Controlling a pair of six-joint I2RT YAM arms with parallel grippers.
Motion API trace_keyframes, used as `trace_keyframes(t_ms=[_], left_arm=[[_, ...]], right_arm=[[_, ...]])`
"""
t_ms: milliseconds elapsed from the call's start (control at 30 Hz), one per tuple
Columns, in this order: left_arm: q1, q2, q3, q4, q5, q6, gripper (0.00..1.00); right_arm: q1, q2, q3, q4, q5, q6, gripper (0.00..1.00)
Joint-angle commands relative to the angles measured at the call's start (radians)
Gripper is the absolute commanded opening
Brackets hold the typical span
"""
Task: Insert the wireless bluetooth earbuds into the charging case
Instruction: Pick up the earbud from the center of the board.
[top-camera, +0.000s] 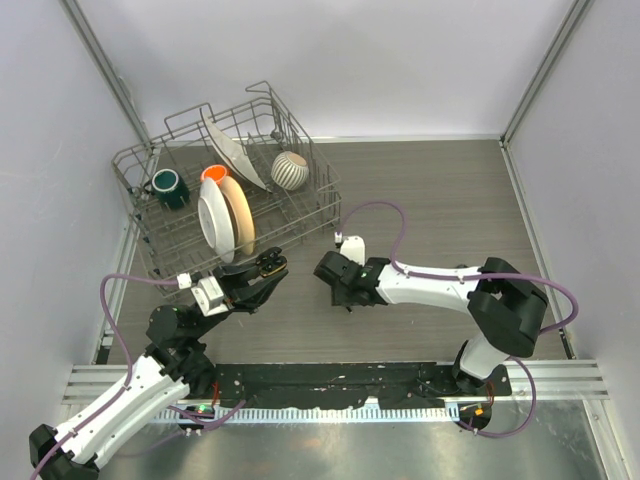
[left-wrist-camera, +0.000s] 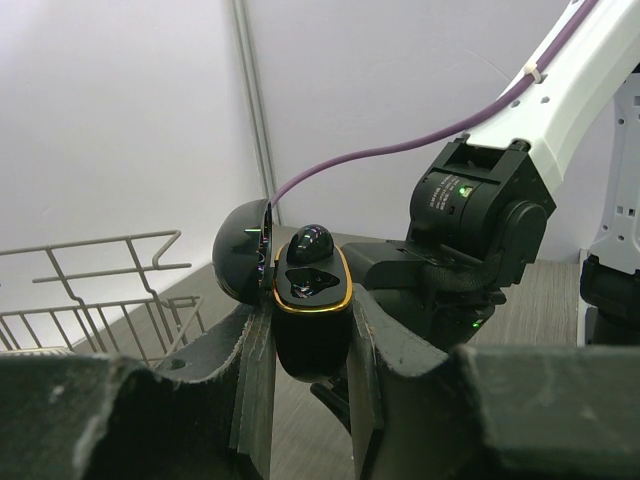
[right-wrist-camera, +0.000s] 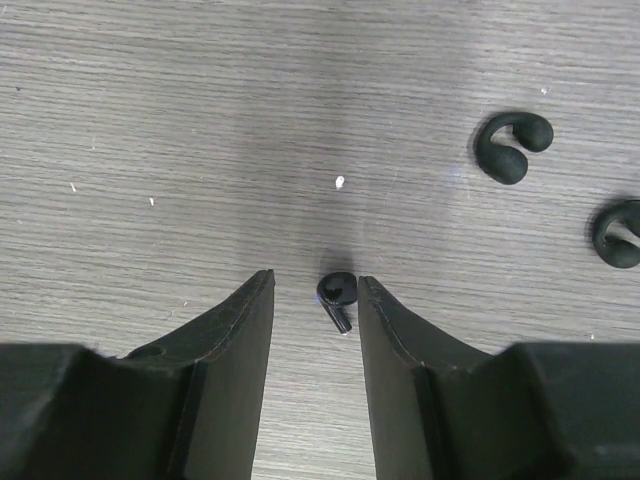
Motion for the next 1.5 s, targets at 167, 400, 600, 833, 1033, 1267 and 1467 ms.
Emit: trace_keyframes(t_ms=[167,400,600,833,1033,1267,1467], left_arm=[[0.001,0.006,-0.002,0.04,-0.014,-0.005,0.0],[0.001,0.001,0.001,0.029,-0.008,-0.001,0.0],[0.001,-0.009,0.002,0.014,-0.017,0.007,0.0],[0.003,-0.009,-0.001,0.014,-0.017,0.007,0.0],[0.001,-0.014,-0.004,0.012,-0.017,0.006,0.0],[0.001,-0.022,-0.007,0.012,-0.028,0.004,0.0],[0.001,-0.022,-0.009,0.014,-0.026,0.002,0.0]], right_arm=[[-0.01,0.019,0.05,-0.039,-0.019,-0.062,0.44],[-0.01,0.062,0.053,-0.033,-0.033,-0.073,0.42],[-0.014,0.076,0.059,-0.03,-0.037,-0.079,0.39],[-0.022,0.076,0.053,-0.033,-0.048,-0.085,0.35],[-0.022,0.061,0.047,-0.036,-0.057,-0.088,0.37],[-0.022,0.045,0.034,-0.019,-0.074,-0.101,0.37],[-0.022,0.054,0.033,-0.019,-0.069,-0.101,0.33]])
